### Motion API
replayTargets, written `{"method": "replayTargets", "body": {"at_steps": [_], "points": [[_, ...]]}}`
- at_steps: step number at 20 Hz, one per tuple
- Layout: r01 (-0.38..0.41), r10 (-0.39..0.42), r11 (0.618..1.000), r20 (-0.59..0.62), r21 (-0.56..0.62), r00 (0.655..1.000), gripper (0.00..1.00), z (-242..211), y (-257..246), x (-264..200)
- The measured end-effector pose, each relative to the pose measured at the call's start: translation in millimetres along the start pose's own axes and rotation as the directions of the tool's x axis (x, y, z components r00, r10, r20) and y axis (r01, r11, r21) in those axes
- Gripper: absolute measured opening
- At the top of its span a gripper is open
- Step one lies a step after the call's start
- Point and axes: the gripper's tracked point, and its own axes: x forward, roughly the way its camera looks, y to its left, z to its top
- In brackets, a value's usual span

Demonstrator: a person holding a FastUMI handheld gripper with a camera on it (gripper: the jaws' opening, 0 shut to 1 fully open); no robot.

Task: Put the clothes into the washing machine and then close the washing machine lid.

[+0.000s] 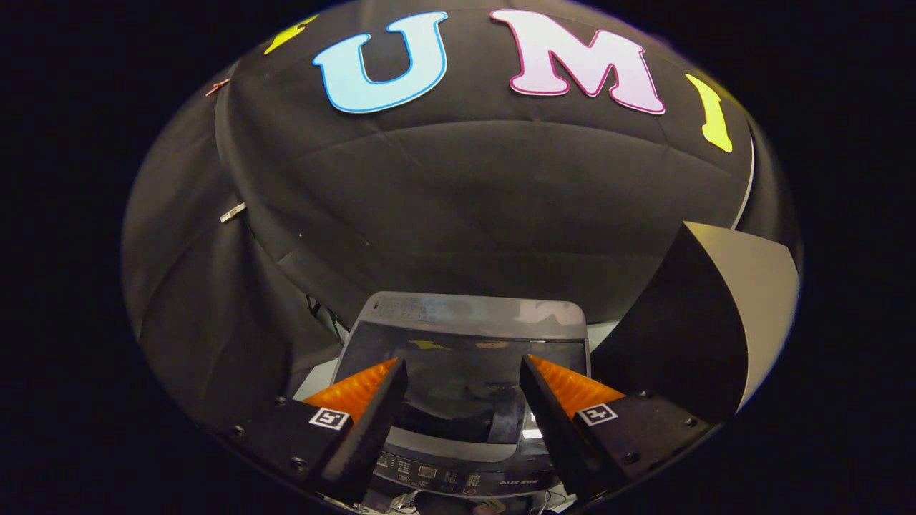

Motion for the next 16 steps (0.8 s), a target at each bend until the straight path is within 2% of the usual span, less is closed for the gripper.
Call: {"method": "replayTargets", "body": {"at_steps": [4, 9, 12, 16], "points": [[0.000, 0.000, 1.000, -0.005, -0.003, 1.000, 0.99, 0.3, 0.3, -2.2], [-0.040, 0.041, 0.999, 0.006, -0.007, 0.999, 0.99, 6.9, 10.9, -10.1], [-0.067, 0.068, 0.998, 0.059, -0.012, 0.996, 0.99, 16.4, 13.5, -23.2], [-0.101, 0.107, 0.994, 0.162, -0.045, 0.981, 0.99, 30.2, 18.1, -68.7]]}}
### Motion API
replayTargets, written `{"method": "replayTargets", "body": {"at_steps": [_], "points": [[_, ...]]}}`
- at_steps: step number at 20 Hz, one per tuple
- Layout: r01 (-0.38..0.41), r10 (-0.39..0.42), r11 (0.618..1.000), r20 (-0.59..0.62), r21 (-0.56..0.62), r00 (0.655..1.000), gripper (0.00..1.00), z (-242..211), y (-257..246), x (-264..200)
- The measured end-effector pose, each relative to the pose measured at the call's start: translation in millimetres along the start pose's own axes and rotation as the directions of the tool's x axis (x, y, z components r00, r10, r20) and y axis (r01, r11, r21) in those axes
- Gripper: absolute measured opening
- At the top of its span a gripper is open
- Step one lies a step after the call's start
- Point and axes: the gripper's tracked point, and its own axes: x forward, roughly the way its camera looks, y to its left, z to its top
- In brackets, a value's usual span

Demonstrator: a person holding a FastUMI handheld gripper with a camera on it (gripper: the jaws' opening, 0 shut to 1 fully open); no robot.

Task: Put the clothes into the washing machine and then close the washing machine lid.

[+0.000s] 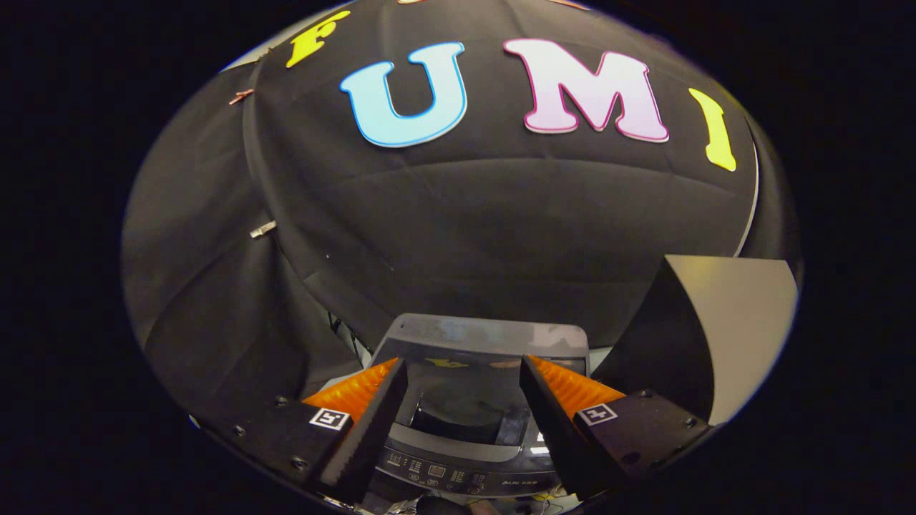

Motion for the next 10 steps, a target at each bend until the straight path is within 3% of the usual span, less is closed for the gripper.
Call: {"method": "replayTargets", "body": {"at_steps": [10], "points": [[-0.068, 0.085, 0.995, 0.274, -0.071, 0.958, 0.99, 37.5, -4.3, -135.1]]}}
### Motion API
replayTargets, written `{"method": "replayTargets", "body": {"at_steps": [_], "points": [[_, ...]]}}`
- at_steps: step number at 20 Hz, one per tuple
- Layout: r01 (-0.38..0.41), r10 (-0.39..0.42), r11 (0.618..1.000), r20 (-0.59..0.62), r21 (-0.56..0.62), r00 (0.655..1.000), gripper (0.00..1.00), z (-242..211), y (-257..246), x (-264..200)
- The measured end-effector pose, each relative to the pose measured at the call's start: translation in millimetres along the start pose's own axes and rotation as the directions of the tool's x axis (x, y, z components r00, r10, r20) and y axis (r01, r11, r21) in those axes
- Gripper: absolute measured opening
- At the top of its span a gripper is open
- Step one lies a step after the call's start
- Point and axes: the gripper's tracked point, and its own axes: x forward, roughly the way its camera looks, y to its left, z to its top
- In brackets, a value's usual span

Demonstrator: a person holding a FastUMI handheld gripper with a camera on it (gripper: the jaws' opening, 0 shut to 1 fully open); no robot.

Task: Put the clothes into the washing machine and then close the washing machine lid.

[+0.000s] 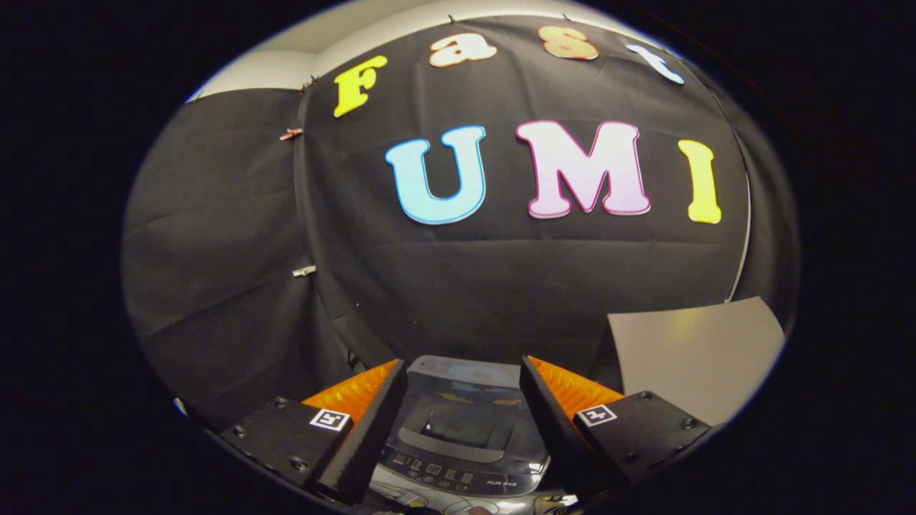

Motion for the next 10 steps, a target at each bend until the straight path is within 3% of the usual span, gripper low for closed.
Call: {"method": "replayTargets", "body": {"at_steps": [10], "points": [[0.064, -0.046, 0.996, 0.243, -0.067, 0.969, 0.98, 25.8, -58.9, -158.3]]}}
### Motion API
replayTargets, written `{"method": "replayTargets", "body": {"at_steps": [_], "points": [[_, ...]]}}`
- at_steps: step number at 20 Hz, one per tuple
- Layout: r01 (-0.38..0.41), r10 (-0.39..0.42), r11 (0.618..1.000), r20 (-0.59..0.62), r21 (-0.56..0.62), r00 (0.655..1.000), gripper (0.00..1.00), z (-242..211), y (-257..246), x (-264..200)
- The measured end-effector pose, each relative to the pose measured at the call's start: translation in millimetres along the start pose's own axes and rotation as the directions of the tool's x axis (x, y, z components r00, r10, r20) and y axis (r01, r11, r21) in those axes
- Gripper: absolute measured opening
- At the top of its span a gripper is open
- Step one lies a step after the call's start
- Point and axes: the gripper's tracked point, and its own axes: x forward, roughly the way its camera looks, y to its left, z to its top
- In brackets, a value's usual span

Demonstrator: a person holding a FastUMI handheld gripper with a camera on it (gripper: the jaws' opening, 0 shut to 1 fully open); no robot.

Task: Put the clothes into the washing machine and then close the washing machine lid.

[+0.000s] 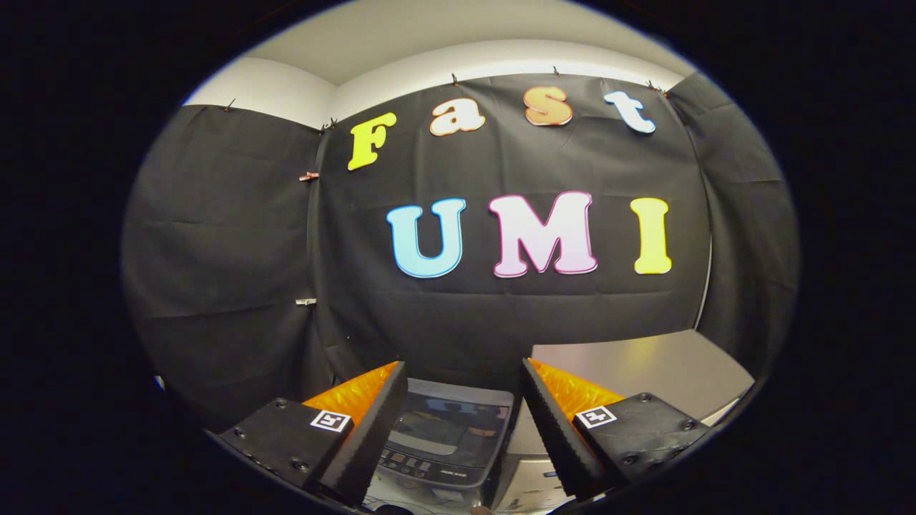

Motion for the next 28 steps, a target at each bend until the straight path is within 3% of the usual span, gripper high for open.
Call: {"method": "replayTargets", "body": {"at_steps": [10, 20, 28], "points": [[0.128, -0.123, 0.991, 0.118, -0.036, 0.985, 0.98, 14.9, -69.9, -92.8], [0.202, -0.195, 0.978, 0.109, -0.058, 0.975, 0.98, -3.9, -118.0, -131.5], [0.239, -0.232, 0.969, 0.099, -0.066, 0.968, 0.98, -9.6, -147.7, -134.9]]}}
